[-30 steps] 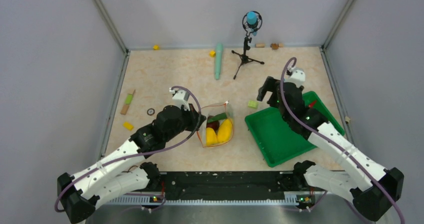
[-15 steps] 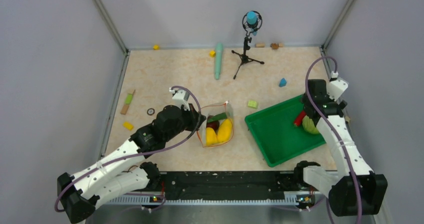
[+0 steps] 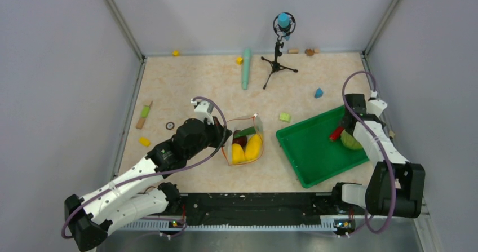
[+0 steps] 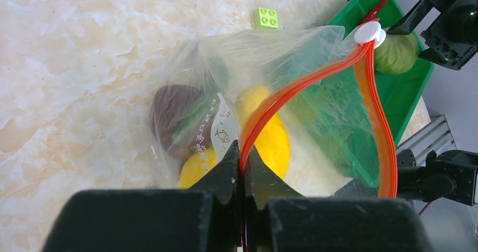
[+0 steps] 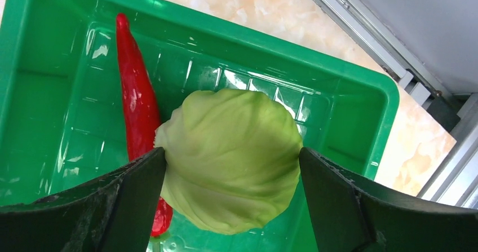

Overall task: Place the food in the zip-top bag and seal the zipper
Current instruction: Pick up the fake vegetable from the bin.

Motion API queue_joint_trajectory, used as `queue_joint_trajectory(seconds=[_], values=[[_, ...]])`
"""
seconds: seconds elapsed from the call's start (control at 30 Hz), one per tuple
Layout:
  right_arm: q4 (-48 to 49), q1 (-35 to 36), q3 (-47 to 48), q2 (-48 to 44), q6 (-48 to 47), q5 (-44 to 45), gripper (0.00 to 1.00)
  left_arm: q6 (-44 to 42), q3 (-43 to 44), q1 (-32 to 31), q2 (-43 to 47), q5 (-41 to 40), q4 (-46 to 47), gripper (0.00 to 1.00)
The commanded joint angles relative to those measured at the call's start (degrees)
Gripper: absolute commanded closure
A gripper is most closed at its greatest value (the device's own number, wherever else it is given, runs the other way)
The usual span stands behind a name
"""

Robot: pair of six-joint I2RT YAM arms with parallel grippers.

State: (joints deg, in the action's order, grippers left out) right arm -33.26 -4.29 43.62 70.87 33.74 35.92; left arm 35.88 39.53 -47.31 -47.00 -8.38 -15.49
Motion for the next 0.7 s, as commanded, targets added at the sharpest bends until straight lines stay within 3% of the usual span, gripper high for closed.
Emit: queue_joint_trajectory(seconds=[0.0, 0.3, 0.67], values=[[1.2, -0.6, -2.1, 0.8, 0.7, -0.6, 0.17, -0.8, -0.1, -0.1, 0.4, -0.7, 1.6, 1.0], [7.5, -0.6, -6.0, 0.0, -1.0, -5.1, 0.37, -0.7, 0.0, -0.2, 0.1, 0.3, 1.7, 1.0], [9.7, -0.6, -9.2, -7.4, -1.1, -8.7, 1.0, -0.5, -0.3, -0.2, 1.0, 0.8, 2.0, 1.0]])
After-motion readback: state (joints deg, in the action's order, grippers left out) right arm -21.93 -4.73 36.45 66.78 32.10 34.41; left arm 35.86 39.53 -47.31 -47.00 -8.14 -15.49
